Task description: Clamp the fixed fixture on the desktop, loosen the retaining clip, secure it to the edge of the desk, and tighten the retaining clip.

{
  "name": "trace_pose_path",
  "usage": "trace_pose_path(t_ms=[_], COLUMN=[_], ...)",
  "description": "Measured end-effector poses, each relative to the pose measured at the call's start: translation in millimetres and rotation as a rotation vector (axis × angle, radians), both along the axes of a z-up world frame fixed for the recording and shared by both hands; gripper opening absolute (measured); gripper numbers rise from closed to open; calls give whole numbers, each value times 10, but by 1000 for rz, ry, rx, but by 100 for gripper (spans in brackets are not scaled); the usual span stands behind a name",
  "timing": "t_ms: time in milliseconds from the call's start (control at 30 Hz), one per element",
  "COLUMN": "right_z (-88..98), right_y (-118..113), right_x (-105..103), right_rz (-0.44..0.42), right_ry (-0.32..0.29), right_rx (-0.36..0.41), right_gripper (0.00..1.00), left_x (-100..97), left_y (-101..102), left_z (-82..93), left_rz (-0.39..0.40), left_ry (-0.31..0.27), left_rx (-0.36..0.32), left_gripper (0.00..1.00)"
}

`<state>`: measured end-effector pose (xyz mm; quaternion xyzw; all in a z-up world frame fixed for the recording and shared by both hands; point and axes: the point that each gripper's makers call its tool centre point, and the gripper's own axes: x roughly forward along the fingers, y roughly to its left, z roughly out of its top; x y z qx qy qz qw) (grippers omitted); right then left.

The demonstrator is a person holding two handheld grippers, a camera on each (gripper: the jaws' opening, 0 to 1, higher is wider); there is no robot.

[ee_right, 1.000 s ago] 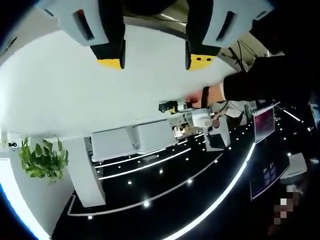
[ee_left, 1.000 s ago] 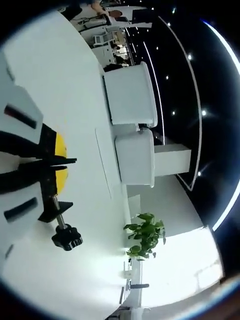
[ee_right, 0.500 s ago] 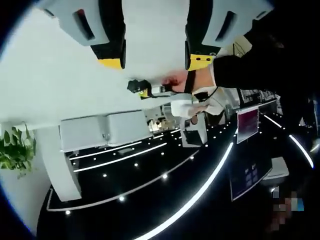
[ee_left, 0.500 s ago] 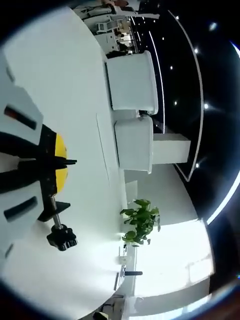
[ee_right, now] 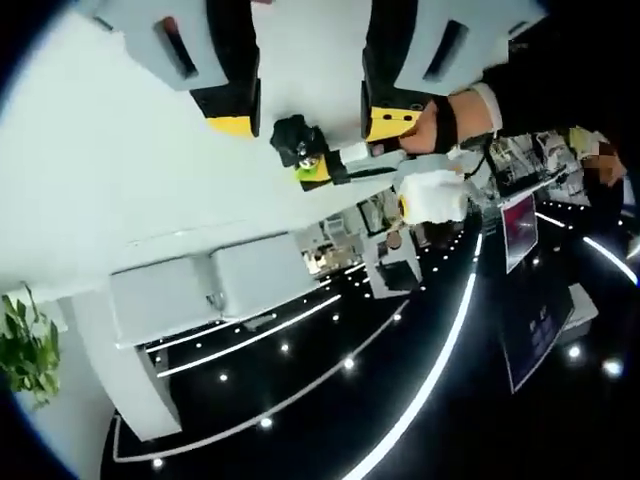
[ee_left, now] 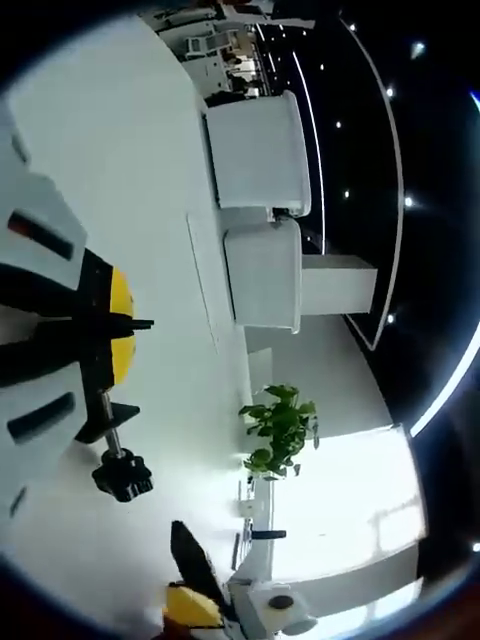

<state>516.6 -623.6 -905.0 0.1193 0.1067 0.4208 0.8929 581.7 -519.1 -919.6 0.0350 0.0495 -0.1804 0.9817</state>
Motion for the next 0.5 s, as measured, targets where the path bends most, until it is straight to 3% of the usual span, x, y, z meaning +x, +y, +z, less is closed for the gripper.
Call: trace_pose_path(t_ms=[200,433,500], right_z=[-128,-225,-254], right_y=[168,283,310], right_x=[171,389,371], right_rz=[14,9,25], right_ry=[94,182,250], right_rx=[49,65,87], right_gripper=[41,28,27], left_x=[-27,-42,-42], left_y=[-1,-8,-10], left_z=[6,12,14], left_rz=[-4,-6,-6], left_ry=[3,9,8], left_rx=[-8,-16,-18], left_gripper=[4,4,4])
